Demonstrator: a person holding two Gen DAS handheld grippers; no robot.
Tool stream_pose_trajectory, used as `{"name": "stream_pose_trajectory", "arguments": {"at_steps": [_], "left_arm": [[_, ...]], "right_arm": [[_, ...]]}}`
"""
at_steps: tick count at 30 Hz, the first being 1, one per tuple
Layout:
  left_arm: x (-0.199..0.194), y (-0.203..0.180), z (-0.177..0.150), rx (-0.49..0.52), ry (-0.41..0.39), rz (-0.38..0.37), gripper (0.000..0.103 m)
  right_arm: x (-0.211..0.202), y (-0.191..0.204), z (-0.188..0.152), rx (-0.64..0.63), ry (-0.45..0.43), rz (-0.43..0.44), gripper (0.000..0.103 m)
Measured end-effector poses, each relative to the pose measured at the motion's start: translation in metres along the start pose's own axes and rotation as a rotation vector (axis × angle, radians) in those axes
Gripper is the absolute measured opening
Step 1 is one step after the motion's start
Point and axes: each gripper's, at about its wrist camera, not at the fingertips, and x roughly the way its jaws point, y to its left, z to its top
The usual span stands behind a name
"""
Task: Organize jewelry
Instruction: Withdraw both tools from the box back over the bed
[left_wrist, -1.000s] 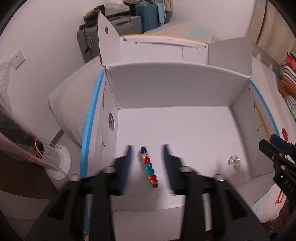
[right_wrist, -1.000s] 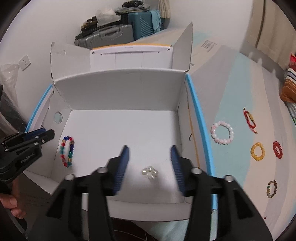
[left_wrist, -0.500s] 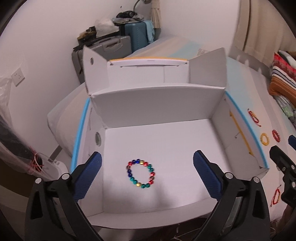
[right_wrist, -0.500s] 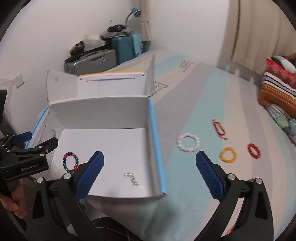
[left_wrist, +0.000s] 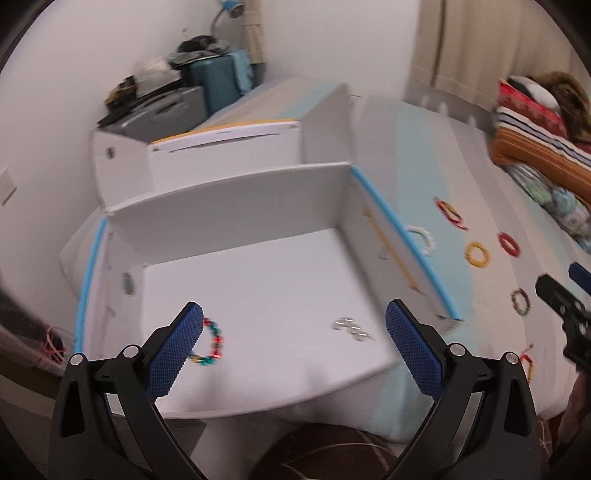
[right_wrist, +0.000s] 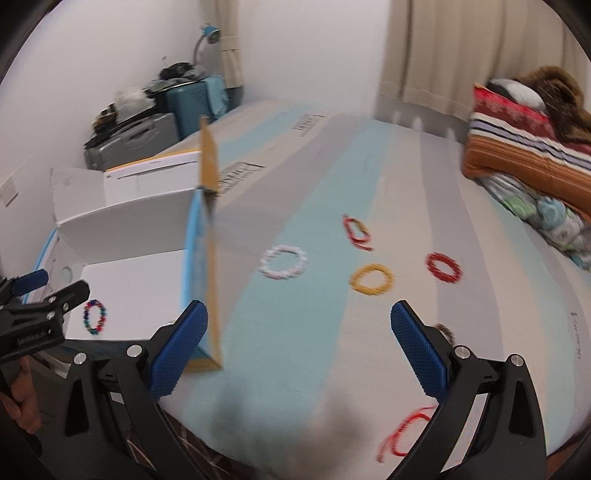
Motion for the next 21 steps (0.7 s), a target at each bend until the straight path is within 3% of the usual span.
{"name": "stream_pose_trajectory", "arguments": {"at_steps": [11,21], "left_arm": [[0.004,-0.115,-0.023,0.154,0.033,-0.166,0.097],[0.034,-0.209,-0.056,0.242,0.089,-0.312,0.097]], "right_arm": [[0.008,-0.114,-0.011,0.088,0.032,-0.103,0.095],[0.055,-0.188,-0.032,0.086,0.11,-0.156,0.095]]}}
